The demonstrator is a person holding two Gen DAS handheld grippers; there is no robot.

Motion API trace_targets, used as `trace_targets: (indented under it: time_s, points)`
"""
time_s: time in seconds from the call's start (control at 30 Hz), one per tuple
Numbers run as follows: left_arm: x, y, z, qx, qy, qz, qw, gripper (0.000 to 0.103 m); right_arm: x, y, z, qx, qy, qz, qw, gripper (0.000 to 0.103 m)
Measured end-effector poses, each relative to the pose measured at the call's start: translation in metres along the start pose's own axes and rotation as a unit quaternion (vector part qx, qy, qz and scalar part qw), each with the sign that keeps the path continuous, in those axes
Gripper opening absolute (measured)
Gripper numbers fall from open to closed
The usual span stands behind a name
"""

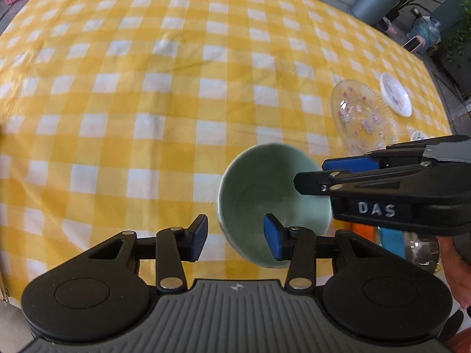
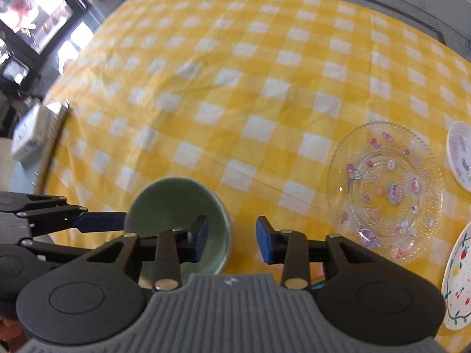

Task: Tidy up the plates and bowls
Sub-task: 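Move the left gripper over the green bowl rim, then close the left gripper on the green bowl rim and lift it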

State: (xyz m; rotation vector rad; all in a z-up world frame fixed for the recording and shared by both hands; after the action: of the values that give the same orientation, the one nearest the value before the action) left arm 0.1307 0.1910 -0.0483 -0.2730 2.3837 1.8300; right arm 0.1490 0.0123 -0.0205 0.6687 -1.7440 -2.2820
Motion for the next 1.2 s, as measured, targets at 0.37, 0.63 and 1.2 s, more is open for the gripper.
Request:
trace_targets:
  time_s: [0.37, 0.63, 1.2]
  points:
    - [0.000, -0.020, 0.006, -0.001, 0.027, 0.032, 0.9991, 0.019, 0.002, -0.030, 0.003, -0.010, 0.003, 0.046, 0.999, 0.022]
    - [-0.002, -0.021, 0.007, 0.000, 0.050, 0.029, 0.9983, 0.015, 0.004, -0.032, 0.003, -0.023, -0.004, 0.044, 0.999, 0.014]
    - [-0.010, 0.021, 0.003, 0.010, 0.074, -0.016, 0.9971, 0.008, 0.006, 0.011, -0.006, -0.055, -0.069, 0.011, 0.996, 0.006]
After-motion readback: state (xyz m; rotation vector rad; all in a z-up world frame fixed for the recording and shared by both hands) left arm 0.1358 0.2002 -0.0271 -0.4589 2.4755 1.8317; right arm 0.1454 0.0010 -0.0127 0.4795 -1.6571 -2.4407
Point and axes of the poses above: each gripper's, at about its wrist camera, not at the fingertips, and y roughly against the way its jaws point, z to its left, x to its underside, the point moved 1 cm from there along -y, roughly the way its jaws point, and after that the axes turned 3 degrees about y, right-handed, at the moved point
